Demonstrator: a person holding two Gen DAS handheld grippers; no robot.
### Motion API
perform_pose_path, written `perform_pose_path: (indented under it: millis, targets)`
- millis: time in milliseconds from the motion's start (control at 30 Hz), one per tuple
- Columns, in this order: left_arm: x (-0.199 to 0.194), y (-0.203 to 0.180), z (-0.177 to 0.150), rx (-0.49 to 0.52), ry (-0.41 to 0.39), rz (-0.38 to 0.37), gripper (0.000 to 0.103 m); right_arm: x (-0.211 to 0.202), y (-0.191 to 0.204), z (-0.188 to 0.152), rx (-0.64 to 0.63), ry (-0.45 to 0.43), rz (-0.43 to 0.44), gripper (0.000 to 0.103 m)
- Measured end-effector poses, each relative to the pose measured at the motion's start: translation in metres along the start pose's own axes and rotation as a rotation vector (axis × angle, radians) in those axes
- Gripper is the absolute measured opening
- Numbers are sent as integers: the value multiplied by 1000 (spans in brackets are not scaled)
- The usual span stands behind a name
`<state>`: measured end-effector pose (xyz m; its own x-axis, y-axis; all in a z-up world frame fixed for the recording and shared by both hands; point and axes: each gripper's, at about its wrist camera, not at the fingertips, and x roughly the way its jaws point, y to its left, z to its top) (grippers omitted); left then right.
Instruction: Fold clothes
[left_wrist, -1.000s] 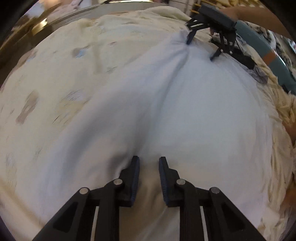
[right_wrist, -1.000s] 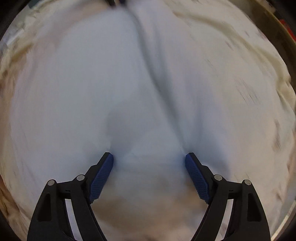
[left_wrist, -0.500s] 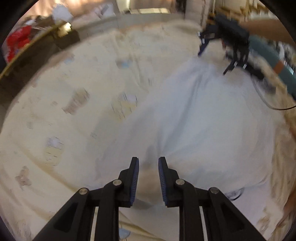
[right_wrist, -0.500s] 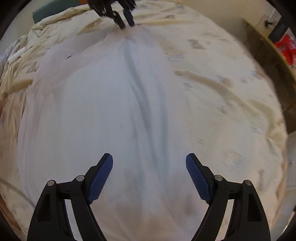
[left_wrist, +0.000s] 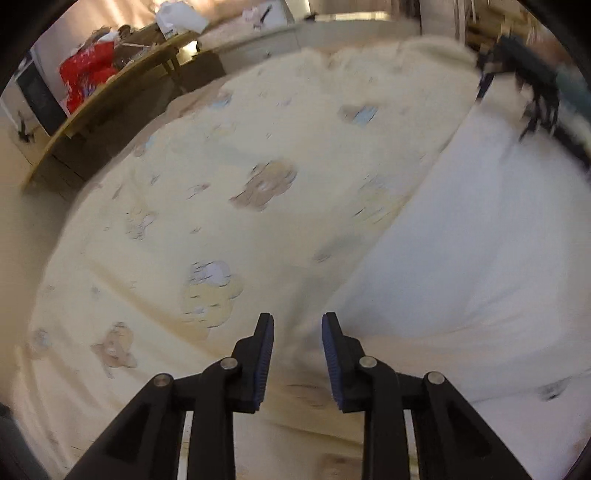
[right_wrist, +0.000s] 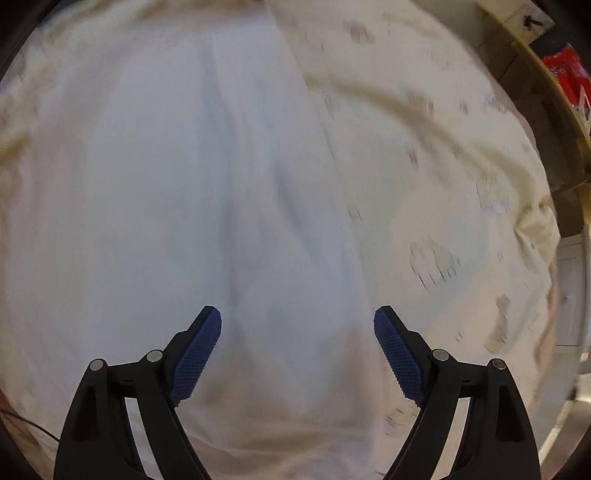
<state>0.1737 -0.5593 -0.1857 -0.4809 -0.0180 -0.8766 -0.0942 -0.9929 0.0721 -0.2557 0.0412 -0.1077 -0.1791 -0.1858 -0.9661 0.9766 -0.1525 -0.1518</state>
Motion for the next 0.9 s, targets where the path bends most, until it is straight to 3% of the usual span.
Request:
perform_pose_path:
  millis: [100,200,300,433,567,633,767,900]
  targets:
    - [6,-41,-5,67,14,-113,28,-10,30,8,-2,-88,91,87]
    - [31,-58,-31,105,109,-54,29,7,63,1,-57,-59,129,87]
    - [35,-47,-51,52,147,27,31,22,73,-40,-91,32,103,89]
    - [5,-38,-65,-53,118,39,31,-4,58,-83,53,36,72,89]
    - [-13,-95,-41,-1,-31,-53,31,-28,88,-102,137,-28,83,89]
    - [-3,-126,-25,29,-65,-97,31,-37,112,-111,162,-54,104,89]
    - [53,-157,-34,73,96,-55,31,-49,158,-132,202,-76,137,89]
    - [44,-154,-57,51,161,-18,32,-63,185,-198,172,9,82,90]
